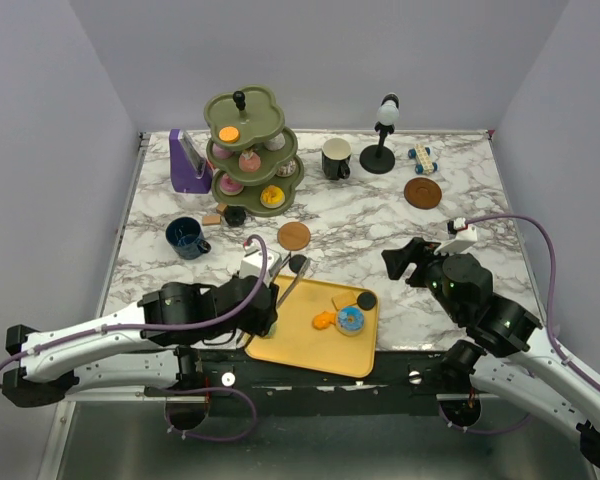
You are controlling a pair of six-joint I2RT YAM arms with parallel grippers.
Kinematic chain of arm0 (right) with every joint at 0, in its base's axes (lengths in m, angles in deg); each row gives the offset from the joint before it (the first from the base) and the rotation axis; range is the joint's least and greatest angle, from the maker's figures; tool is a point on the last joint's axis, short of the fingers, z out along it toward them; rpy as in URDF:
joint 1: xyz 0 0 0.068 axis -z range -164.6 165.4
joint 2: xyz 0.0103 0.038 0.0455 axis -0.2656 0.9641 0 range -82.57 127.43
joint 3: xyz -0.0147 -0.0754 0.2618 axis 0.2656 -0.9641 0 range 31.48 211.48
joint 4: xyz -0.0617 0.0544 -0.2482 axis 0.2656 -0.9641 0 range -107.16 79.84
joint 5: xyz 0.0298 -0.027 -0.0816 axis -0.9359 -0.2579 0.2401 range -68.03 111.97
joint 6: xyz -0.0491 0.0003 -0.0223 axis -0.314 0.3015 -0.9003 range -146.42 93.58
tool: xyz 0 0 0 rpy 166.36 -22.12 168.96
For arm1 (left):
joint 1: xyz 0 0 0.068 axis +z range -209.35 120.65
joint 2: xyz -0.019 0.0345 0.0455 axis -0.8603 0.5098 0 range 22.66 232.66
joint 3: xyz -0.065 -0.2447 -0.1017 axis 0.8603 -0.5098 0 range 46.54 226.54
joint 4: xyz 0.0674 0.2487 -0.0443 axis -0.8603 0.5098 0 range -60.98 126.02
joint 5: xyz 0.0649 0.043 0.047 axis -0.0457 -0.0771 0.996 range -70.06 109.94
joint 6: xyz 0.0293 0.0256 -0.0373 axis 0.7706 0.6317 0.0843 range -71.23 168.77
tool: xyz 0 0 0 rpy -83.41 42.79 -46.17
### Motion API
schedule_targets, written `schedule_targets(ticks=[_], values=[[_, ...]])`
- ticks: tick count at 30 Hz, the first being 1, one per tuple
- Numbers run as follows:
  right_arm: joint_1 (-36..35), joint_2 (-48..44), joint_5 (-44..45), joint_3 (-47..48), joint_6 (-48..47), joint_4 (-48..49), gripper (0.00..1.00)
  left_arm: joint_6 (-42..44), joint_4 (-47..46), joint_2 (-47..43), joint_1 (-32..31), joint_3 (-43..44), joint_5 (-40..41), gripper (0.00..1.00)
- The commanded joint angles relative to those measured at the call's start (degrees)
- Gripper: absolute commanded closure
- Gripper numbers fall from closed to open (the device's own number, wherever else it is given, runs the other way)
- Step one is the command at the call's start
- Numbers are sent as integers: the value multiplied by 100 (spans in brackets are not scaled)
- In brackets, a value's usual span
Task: Serve the afternoon tea
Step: Pick up the desert from the tray, then place the desert on the desert table.
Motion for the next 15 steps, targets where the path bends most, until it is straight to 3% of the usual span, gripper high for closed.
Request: schedule_targets(ticks=[1, 9, 15], values=[[-13, -44, -72, -69, -66, 109, 17, 559, -11, -185, 387, 550, 815, 58], [-11, -113, -100, -80, -72, 133, 17, 2076, -674, -7, 1655, 1621, 832, 58], [-11, -110, -185, -61, -92, 160, 17, 2917, -1121, 606, 2712, 2542, 377, 59]])
